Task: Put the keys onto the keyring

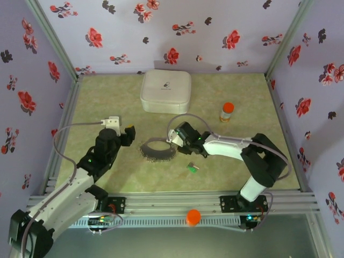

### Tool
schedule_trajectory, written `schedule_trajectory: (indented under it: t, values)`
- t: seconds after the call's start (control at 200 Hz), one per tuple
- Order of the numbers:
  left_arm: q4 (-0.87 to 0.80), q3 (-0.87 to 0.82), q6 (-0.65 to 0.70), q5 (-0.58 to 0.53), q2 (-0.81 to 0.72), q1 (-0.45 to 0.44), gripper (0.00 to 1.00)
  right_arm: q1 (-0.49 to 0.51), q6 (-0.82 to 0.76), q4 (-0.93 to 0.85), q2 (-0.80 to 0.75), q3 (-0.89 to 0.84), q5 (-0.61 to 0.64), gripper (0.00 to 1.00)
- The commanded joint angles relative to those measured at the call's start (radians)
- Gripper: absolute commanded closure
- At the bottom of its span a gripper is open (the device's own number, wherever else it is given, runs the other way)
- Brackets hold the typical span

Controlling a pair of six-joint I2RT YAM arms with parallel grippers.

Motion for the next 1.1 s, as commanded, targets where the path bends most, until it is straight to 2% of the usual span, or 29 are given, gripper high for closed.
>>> schedule_trajectory:
  t: [0.0, 0.255, 0.395, 0.54, 0.905, 1.095]
  values:
    - [-0.089, 0.049, -0.057, 0.055, 0.064, 0.016, 0.32, -0.01, 0.166, 0.092, -0.105, -0.023, -0.088, 0.53]
    - [0.016, 0.056, -0.098, 0.113, 0.167, 0.019, 0.33, -0.01, 0.602, 0.21, -0.151, -0.037, -0.166, 0.57]
    - [0.073, 0.043, -0.112, 0.116, 0.189, 0.02, 0.33, -0.008, 0.765, 0.175, -0.131, -0.011, -0.17, 0.59]
    - [0.081, 0.032, -0.144, 0.087, 0.182, 0.029, 0.33, 0.01, 0.786, 0.124, -0.05, 0.059, -0.241, 0.59]
    - [-0.028, -0.053, -0.237, -0.022, -0.009, 0.069, 0.35, 0.098, 0.783, -0.149, 0.311, 0.495, -0.321, 0.6]
    - [-0.074, -0.086, -0.242, 0.001, -0.084, 0.071, 0.37, 0.101, 0.9, -0.158, 0.311, 0.47, -0.263, 0.62]
